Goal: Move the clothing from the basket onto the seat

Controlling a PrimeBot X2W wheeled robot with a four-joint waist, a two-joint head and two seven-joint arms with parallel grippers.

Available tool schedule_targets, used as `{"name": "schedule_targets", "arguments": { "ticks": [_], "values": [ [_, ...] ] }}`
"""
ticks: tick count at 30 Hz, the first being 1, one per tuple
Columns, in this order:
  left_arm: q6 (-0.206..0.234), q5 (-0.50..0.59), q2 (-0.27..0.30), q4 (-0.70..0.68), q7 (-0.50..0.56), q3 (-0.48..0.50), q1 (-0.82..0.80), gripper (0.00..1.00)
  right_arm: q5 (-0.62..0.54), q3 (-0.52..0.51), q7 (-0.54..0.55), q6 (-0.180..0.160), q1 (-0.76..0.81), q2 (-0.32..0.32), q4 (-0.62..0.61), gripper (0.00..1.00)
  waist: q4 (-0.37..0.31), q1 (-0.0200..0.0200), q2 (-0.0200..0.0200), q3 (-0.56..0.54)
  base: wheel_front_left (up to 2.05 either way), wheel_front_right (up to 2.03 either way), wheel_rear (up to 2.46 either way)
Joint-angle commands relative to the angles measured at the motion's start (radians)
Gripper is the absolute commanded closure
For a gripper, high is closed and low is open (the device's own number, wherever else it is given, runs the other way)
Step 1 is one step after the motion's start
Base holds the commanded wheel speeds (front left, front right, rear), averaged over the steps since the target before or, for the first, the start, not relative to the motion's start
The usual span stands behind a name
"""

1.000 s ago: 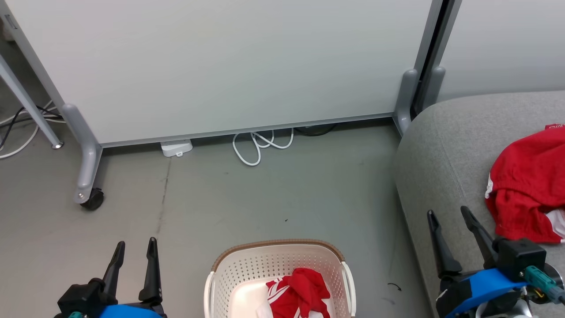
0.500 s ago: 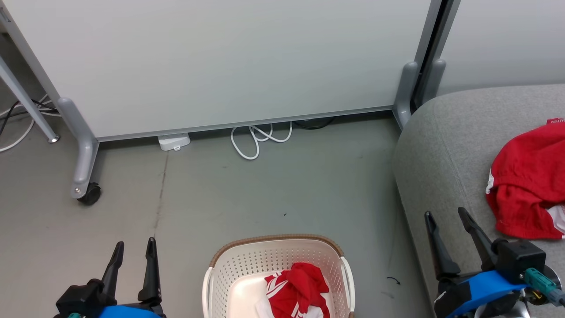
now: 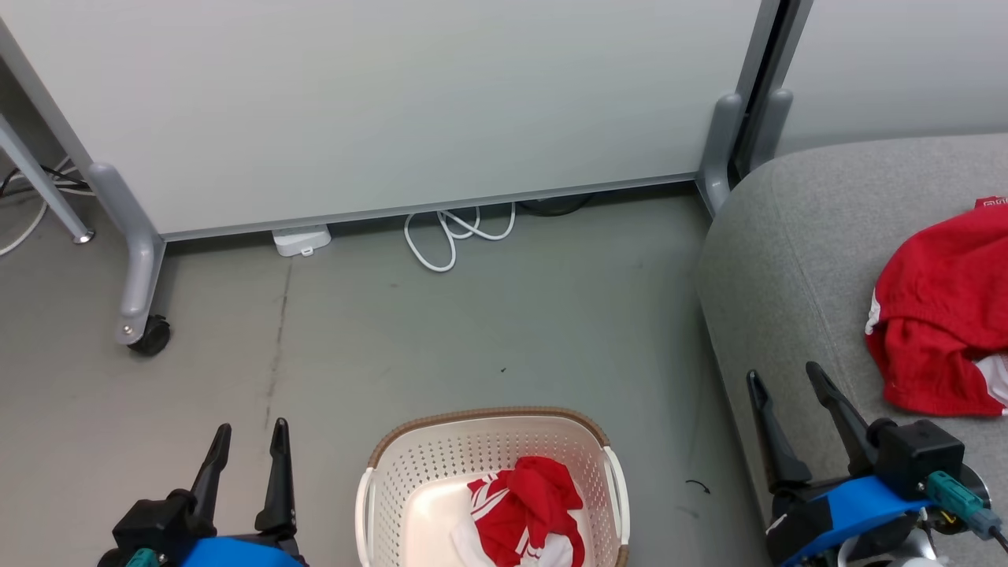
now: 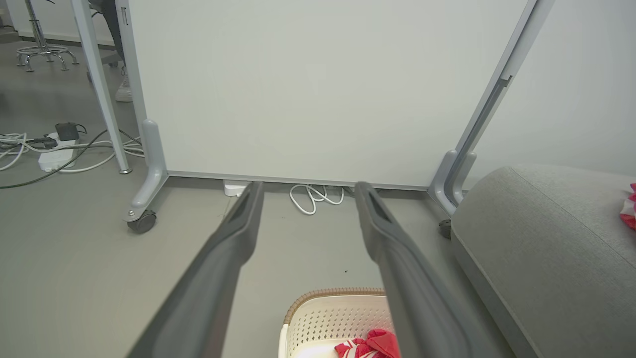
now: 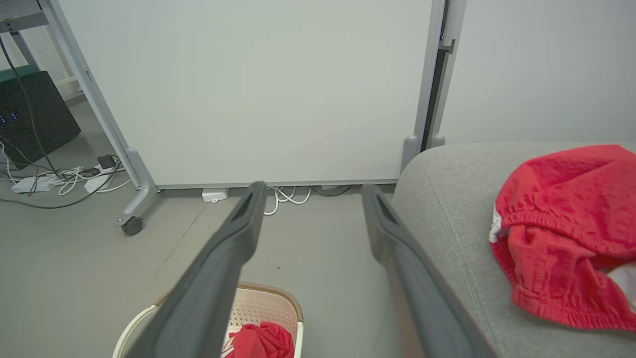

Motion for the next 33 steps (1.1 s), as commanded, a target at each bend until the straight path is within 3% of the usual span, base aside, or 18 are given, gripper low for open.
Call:
{"name": "schedule_targets", "arguments": {
  "ticks": [1, 15, 24, 33],
  "values": [
    [-0.002, 0.004, 0.004, 0.005, -0.003, -0.002, -0.023, 0.00, 0.005, 0.001, -0.004, 0.000, -0.014, 0.001, 0.000, 0.00, -0.007, -0.0001, 0.0000, 0.011, 0.00, 0.00, 0.00],
    [-0.002, -0.076, -0.005, 0.239, -0.003, -0.128, -0.179, 0.00, 0.012, 0.077, -0.027, 0.000, -0.106, 0.001, 0.000, 0.00, -0.147, -0.0001, 0.0000, 0.206, 0.00, 0.00, 0.00],
    [-0.001, -0.119, 0.023, 0.445, 0.000, -0.267, -0.334, 0.00, 0.037, 0.140, -0.065, 0.000, -0.176, 0.001, 0.012, 0.00, -0.270, -0.0001, 0.0000, 0.377, 0.00, 0.00, 0.00],
    [-0.001, -0.160, 0.043, 0.566, 0.032, -0.433, -0.454, 0.00, 0.078, 0.177, -0.117, 0.000, -0.218, 0.001, 0.041, 0.00, -0.344, -0.0001, 0.0000, 0.513, 0.00, 0.00, 0.00]
  ]
}}
